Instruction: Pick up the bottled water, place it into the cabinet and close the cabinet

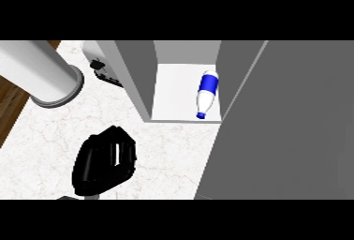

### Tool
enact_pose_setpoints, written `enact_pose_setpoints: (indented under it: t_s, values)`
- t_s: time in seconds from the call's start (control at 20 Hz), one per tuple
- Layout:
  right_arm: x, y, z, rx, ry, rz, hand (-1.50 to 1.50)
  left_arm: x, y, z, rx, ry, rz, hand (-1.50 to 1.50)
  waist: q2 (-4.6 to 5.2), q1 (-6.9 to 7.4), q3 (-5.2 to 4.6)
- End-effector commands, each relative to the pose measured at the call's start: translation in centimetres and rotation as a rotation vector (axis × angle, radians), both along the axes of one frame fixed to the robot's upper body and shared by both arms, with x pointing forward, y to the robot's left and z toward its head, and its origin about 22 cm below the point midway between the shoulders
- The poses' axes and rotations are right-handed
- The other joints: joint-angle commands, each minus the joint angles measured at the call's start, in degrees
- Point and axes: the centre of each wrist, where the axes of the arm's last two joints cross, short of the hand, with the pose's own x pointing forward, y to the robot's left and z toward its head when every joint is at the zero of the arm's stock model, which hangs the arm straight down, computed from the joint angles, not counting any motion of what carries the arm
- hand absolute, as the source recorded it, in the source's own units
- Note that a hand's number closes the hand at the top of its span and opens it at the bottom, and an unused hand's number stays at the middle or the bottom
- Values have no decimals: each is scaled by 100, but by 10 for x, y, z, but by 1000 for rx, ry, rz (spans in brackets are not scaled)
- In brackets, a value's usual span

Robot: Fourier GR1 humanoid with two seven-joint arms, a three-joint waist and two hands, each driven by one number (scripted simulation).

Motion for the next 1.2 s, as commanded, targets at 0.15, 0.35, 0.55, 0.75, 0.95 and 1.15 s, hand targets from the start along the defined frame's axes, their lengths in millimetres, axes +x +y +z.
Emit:
enact_pose_setpoints:
  t_s: [0.15,0.35,0.55,0.75,0.95,1.15]
  values:
    - [3,61,10,44,-32,145,150,-24,34,5,-8,-6,67,150,21,-5,-2]
    - [-8,87,15,8,-58,185,150,-45,61,16,-25,4,50,150,-1,30,-5]
    - [1,103,16,-20,-206,145,150,-46,80,7,-14,-10,65,150,8,21,-9]
    - [19,113,25,-7,-198,82,150,-47,87,12,-41,-4,75,150,25,107,-16]
    - [43,117,27,-2,-187,-28,150,-57,112,8,-10,-3,76,150,47,189,-19]
    - [78,122,30,32,-115,-92,150,-53,120,19,-13,-31,65,150,79,195,-5]
